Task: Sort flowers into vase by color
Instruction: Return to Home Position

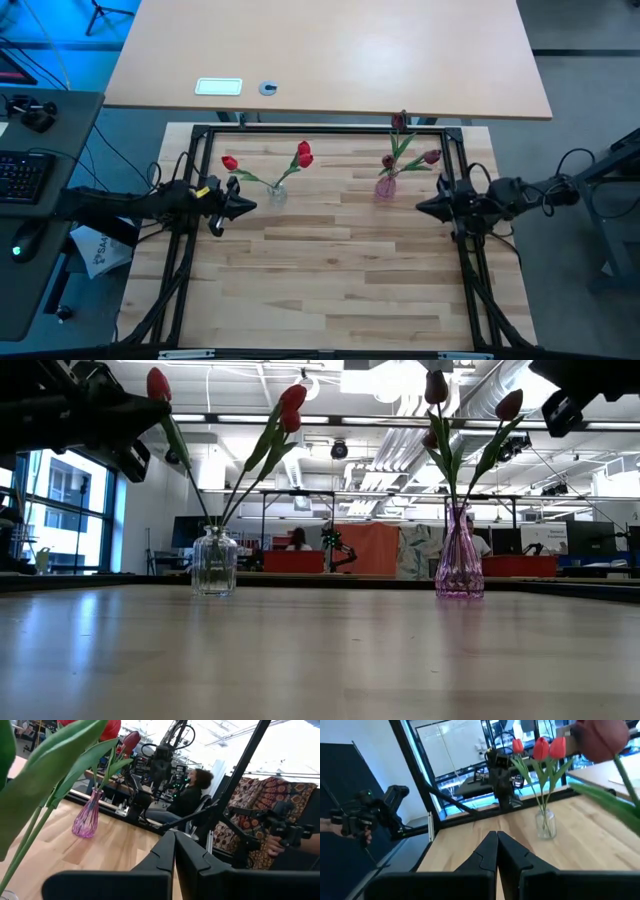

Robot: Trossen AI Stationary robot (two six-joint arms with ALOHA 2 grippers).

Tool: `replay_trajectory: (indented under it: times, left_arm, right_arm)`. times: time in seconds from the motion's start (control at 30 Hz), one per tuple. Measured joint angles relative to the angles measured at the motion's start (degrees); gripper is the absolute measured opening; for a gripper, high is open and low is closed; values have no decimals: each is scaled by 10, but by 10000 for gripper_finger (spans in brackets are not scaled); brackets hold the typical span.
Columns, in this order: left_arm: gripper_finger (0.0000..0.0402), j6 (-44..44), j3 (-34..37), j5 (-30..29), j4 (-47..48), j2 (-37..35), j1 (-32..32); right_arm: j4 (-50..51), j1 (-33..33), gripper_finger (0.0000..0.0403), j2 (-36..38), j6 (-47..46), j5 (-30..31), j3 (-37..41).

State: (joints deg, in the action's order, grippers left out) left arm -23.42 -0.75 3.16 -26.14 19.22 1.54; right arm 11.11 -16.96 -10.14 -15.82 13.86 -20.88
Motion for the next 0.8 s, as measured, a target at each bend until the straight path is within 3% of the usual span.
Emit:
replay_trajectory:
  times: [0.23, 0.5, 0.8]
  left_arm:
    - [0, 4, 0, 0, -1, 0, 0]
    - [0, 33, 0, 0, -2, 0, 0]
    - [0, 26, 0, 0, -2, 0, 0]
  right_arm:
    - [-23, 47, 0, 5, 34, -28, 0]
    - [-73, 112, 0, 1, 47, -108, 6]
    - [-258, 137, 0, 1, 2, -161, 147]
